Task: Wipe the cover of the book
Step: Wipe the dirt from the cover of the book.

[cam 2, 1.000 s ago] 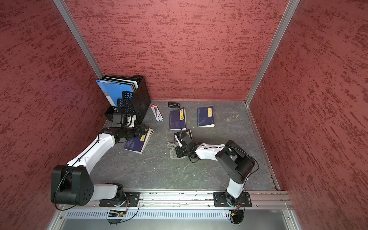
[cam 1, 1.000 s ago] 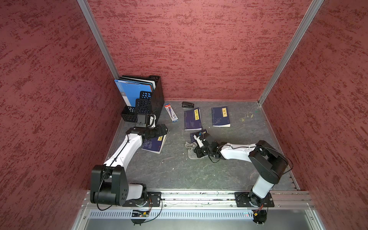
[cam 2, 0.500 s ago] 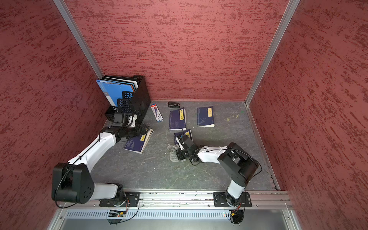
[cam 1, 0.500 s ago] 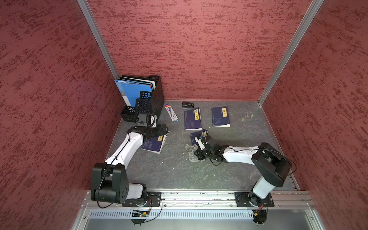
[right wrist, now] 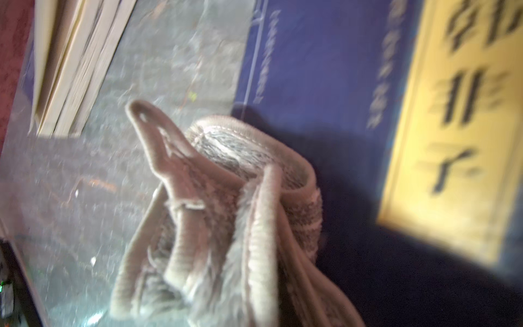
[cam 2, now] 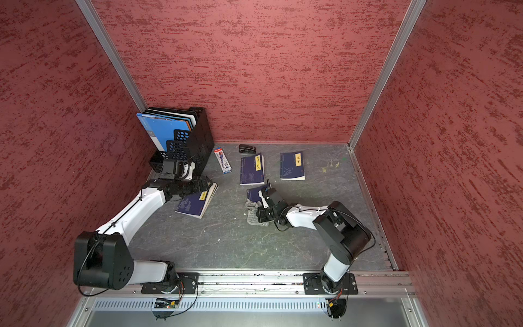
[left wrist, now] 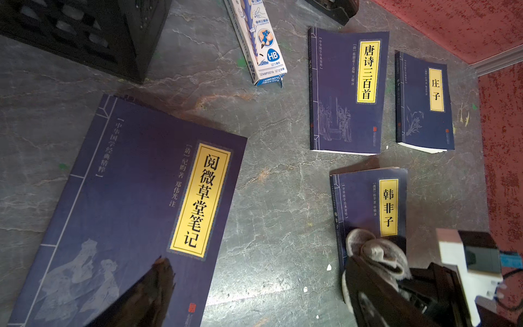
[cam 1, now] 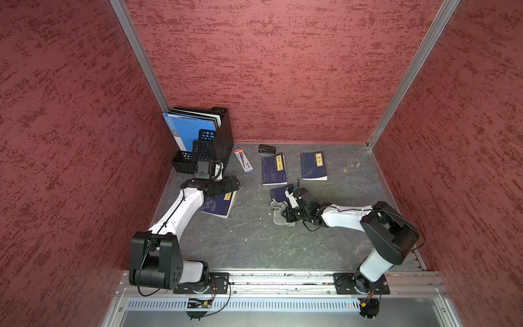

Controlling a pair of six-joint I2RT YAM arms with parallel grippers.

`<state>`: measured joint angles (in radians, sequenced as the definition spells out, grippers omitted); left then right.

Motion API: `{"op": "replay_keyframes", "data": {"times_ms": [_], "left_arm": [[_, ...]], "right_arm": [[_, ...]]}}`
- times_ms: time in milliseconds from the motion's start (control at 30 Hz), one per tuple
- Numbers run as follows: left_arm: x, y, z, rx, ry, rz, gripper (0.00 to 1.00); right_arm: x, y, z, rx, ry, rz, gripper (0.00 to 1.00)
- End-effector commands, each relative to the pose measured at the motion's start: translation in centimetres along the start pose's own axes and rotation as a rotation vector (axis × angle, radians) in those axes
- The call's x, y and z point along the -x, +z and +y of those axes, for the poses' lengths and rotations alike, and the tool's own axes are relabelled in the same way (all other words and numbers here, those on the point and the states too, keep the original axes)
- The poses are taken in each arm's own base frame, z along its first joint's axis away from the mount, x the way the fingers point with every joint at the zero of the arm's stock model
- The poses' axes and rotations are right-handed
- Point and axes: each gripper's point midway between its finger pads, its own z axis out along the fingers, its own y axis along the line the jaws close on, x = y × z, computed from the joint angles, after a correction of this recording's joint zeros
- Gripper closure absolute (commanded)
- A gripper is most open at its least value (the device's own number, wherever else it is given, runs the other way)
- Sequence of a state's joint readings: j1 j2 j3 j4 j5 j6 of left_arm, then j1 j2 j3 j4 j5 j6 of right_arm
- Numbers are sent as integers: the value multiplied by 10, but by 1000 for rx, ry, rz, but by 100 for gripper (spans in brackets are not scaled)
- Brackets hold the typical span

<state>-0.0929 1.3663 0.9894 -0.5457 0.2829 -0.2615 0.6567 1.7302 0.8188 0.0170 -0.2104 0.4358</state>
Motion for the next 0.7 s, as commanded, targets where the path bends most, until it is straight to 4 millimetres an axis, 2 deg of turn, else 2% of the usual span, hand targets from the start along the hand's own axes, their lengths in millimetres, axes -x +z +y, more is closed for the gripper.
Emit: {"op": "replay_keyframes", "data": {"times_ms": [0, 167, 267, 333, 467, 667], "left_arm": [[9, -6, -7, -8, 13, -27, 4], [5, -9, -8, -10, 14, -26, 4], [1, -11, -7, -8, 14, -24, 4], [0, -12, -6, -5, 16, -26, 4], [2, -12, -6, -5, 24, -30, 4], [7, -6, -7, -9, 29, -30, 3]], "right_arm": [[-29, 24, -55, -200, -4, 178, 91], [14, 59, -42, -177, -60, 168, 91], [22, 66, -42, -183, -64, 166, 91], [18, 63, -42, -182, -56, 170, 91], [-10, 43, -40, -179, -45, 192, 91], [-89, 4, -37, -187, 6, 281, 91]]}}
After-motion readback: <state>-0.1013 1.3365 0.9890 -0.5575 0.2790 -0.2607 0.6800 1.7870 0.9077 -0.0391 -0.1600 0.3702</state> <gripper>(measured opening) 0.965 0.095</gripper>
